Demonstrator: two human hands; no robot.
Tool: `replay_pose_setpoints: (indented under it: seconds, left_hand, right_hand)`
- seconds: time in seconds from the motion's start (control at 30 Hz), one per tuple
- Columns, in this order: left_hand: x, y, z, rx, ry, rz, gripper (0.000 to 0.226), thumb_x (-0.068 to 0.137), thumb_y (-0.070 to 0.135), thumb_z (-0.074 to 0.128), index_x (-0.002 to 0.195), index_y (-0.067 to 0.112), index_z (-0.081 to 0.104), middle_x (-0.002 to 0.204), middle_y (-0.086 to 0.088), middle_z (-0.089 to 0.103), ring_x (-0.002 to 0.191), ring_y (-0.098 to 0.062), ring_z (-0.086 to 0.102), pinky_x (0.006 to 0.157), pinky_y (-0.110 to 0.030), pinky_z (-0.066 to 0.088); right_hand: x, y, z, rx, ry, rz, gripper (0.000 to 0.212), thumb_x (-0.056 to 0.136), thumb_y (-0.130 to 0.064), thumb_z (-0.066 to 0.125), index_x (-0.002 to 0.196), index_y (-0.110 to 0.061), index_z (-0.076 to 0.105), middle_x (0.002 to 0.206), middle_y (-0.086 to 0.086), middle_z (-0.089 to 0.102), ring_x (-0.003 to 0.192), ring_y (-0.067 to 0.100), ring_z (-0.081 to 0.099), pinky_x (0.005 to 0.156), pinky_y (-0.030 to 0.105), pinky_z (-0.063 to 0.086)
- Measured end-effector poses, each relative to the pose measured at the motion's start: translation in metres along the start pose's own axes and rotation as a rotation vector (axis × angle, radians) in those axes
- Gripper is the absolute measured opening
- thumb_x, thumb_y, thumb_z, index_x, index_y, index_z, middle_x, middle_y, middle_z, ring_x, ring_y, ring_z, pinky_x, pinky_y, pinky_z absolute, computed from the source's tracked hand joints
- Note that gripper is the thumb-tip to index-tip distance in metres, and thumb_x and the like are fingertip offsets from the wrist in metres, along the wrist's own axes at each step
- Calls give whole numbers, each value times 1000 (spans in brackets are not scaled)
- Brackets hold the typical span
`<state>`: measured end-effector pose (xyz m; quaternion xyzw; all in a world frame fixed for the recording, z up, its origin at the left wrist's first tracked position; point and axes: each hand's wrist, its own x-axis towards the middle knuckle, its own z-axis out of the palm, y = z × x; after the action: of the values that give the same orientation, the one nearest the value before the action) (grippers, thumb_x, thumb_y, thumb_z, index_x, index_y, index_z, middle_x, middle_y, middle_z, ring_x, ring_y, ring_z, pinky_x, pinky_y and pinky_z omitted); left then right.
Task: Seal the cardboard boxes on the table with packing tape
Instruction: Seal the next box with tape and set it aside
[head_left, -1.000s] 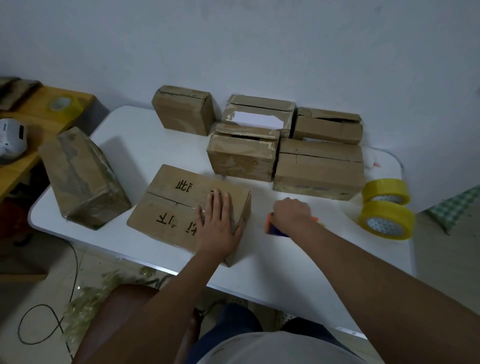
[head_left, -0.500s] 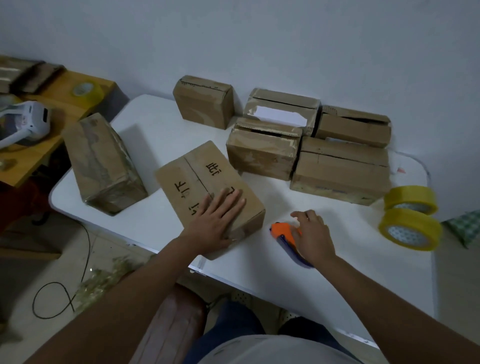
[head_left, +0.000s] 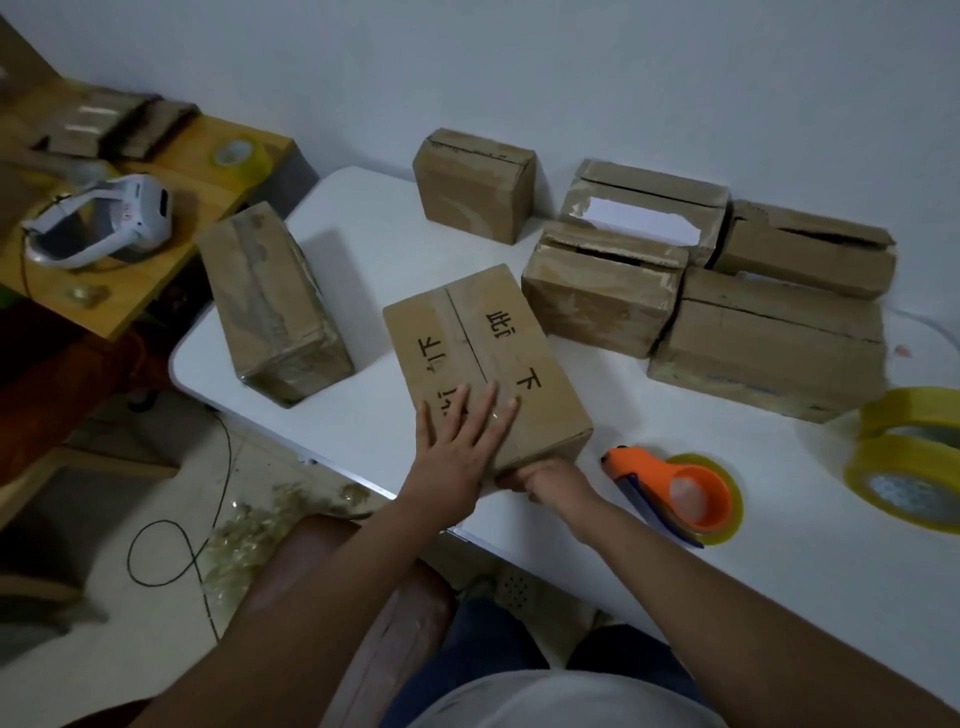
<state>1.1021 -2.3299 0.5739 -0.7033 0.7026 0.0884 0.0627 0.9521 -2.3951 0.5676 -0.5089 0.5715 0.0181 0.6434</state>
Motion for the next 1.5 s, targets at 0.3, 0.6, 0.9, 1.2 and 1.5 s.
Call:
replay_pose_setpoints:
  seconds: [0.3, 0.6, 0.9, 1.2, 1.5]
  left_hand:
    - [8, -35, -7, -9, 24, 101, 112, 86, 29, 68, 153, 36, -22, 163, 8, -22, 150, -26, -22, 115, -62, -11]
    - [22, -39, -19, -33, 71, 96, 105, 90, 32, 63, 153, 39, -21, 161, 7, -28, 150, -30, -18, 120, -59, -2]
    - [5, -25, 0, -264, 209, 178, 68, 97, 25, 59, 156, 27, 25, 165, 9, 12, 153, -13, 7, 122, -46, 12]
    - [26, 13, -51, -793, 205, -75, 32, 102, 25, 50, 134, 24, 58, 140, 9, 52, 122, -5, 45, 101, -25, 38]
    - [66, 63, -102, -1650, -235, -477, 35, 103, 38, 49, 107, 11, 72, 103, -6, 76, 105, -20, 68, 95, -33, 52]
  right_hand:
    - [3, 46, -54, 86, 409, -147, 26, 96, 11, 39, 109, 11, 63, 108, 25, 60, 87, 32, 58, 69, 26, 50]
    - [-17, 97, -93, -582, 758, -14, 52, 83, -49, 69, 93, 0, 55, 95, 17, 56, 92, 33, 55, 79, 40, 45]
    - [-8, 84, -94, -597, 390, 73, 20, 102, -13, 40, 113, 2, 48, 121, 27, 57, 108, 39, 56, 69, 21, 42]
    - [-62, 34, -114, -338, 480, -339, 29, 104, -35, 35, 113, -10, 48, 95, 8, 64, 77, 23, 61, 65, 37, 47]
    - [-89, 11, -128, -304, 452, -429, 19, 101, -38, 44, 97, -20, 51, 86, -7, 65, 72, 7, 63, 57, 21, 43]
